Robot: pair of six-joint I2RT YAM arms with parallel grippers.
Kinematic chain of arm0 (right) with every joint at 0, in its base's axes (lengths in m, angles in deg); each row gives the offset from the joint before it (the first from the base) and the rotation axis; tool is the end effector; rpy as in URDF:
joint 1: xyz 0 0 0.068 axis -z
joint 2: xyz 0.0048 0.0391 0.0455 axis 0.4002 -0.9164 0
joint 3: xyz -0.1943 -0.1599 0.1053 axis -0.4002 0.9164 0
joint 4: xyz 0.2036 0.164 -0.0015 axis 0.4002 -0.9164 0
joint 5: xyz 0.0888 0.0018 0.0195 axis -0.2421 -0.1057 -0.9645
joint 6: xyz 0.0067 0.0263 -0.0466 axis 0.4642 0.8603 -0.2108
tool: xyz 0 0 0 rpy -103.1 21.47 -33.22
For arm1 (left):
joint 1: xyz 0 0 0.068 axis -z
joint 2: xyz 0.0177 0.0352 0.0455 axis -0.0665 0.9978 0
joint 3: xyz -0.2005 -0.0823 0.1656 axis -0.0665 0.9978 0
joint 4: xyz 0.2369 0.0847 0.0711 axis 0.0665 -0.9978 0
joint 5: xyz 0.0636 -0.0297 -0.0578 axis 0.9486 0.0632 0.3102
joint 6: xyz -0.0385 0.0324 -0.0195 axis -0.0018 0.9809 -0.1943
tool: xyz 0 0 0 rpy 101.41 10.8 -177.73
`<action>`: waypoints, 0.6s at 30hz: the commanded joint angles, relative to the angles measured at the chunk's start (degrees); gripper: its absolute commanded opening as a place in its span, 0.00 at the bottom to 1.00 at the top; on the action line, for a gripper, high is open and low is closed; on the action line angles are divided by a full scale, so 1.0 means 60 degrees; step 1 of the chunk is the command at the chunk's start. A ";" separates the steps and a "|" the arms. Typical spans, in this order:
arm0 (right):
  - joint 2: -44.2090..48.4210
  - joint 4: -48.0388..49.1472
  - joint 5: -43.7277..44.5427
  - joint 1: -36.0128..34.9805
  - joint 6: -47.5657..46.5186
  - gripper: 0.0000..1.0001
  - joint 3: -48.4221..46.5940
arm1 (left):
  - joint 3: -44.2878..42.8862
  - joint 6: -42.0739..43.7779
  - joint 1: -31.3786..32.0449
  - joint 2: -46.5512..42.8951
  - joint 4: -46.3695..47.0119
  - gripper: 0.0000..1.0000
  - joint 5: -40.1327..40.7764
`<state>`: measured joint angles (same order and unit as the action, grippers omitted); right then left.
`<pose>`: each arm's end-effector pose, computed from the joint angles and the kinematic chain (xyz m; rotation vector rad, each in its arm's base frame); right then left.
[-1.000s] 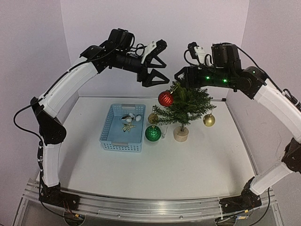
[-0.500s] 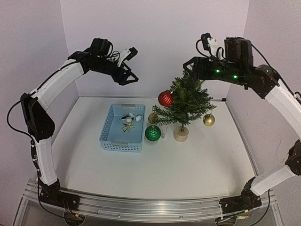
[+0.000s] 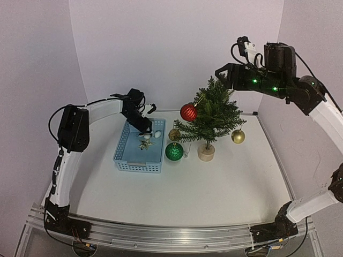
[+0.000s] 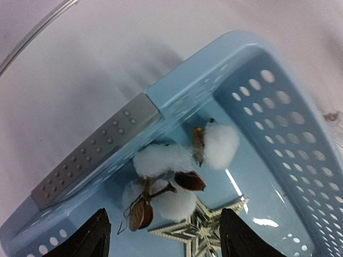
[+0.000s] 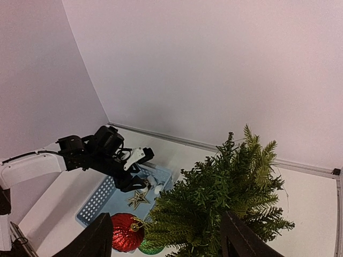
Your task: Decorate the small christmas tree
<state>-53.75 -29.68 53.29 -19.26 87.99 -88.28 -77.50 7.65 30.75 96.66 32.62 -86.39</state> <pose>0.2097 0.1810 0.4930 -0.2871 1.7426 0.4331 0.4590 -0.2389 0.1930 0.9798 2.4055 -0.2606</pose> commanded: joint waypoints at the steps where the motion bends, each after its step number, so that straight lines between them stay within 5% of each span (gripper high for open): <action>1: 0.0126 0.0226 0.0098 -0.0007 0.0006 0.68 0.0119 | -0.0529 -0.0567 0.0030 0.0264 0.0400 0.70 0.0680; 18: -0.0265 0.0227 -0.0516 -0.0007 -0.0230 0.68 -0.0131 | -0.0281 -0.1474 0.0125 0.0957 0.0817 0.63 0.0617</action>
<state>-55.31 -29.70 51.07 -19.24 87.25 -87.66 -80.59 0.69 31.21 103.11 36.10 -82.54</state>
